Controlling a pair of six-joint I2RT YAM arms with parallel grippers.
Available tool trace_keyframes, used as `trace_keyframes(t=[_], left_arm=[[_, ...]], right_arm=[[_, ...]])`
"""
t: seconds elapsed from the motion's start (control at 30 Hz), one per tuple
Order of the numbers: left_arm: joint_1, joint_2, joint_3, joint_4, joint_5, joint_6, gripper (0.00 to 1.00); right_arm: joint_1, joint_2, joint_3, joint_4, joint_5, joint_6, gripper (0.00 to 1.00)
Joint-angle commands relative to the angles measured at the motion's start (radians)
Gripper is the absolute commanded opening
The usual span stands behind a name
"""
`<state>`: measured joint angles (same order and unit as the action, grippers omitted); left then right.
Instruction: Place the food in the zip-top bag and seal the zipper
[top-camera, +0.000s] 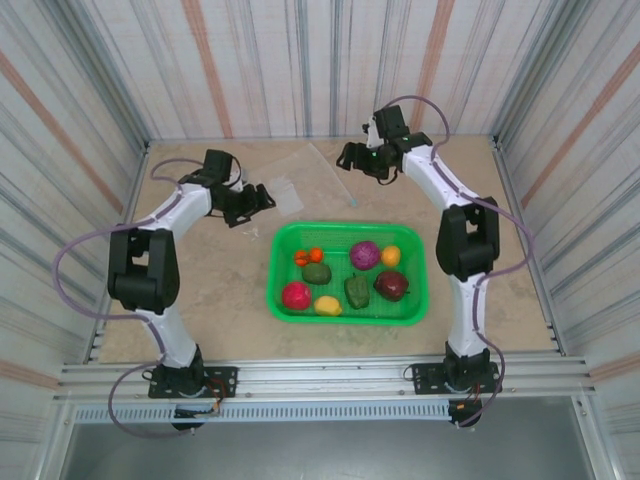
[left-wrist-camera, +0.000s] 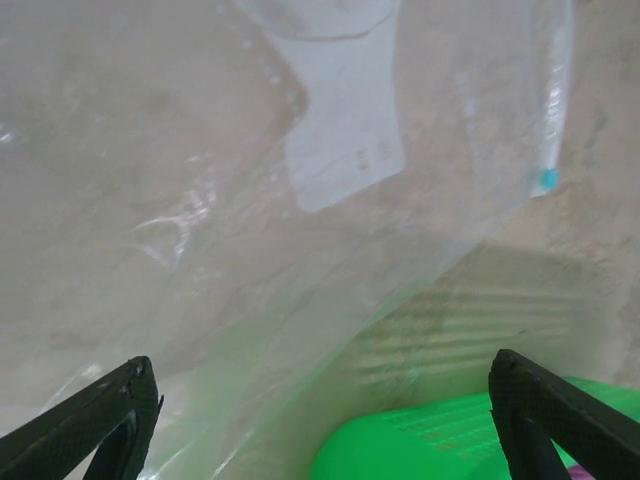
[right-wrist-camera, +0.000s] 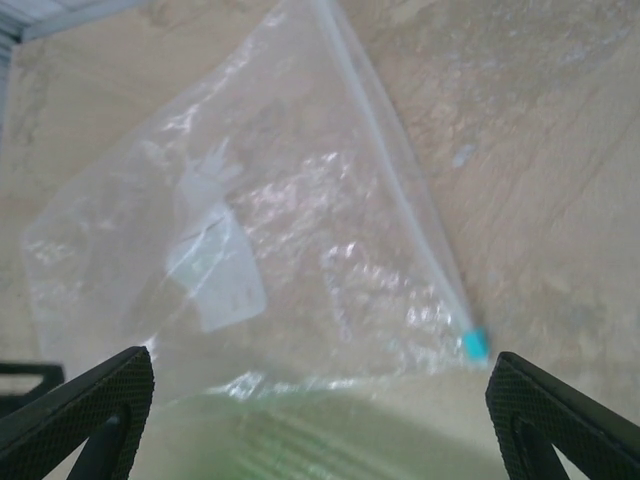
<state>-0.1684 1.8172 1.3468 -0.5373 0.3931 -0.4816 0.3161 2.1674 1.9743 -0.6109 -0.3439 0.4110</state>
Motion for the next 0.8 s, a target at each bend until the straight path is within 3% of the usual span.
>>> trace_keyframes(t=[0.0,0.1,0.27,0.47,0.77], left_arm=[[0.006,0.043,0.071,-0.129,-0.136,0.098,0.89],[0.022,0.11,0.109,-0.162,-0.177,0.117,0.89],[0.065,0.188,0.167,-0.145,-0.157,0.152,0.8],[0.064,0.272,0.293,-0.191,-0.207,0.2,0.79],[0.061,0.299,0.302,-0.173,-0.194,0.204,0.78]], right_arm=[[-0.016,0.102,0.129,-0.08,-0.068,-0.044,0.89],[-0.039,0.203,0.244,-0.117,-0.138,-0.052,0.88],[-0.056,0.344,0.421,-0.21,-0.176,-0.093,0.86],[-0.062,0.437,0.49,-0.216,-0.253,-0.072,0.78],[-0.032,0.507,0.494,-0.125,-0.366,-0.001,0.63]])
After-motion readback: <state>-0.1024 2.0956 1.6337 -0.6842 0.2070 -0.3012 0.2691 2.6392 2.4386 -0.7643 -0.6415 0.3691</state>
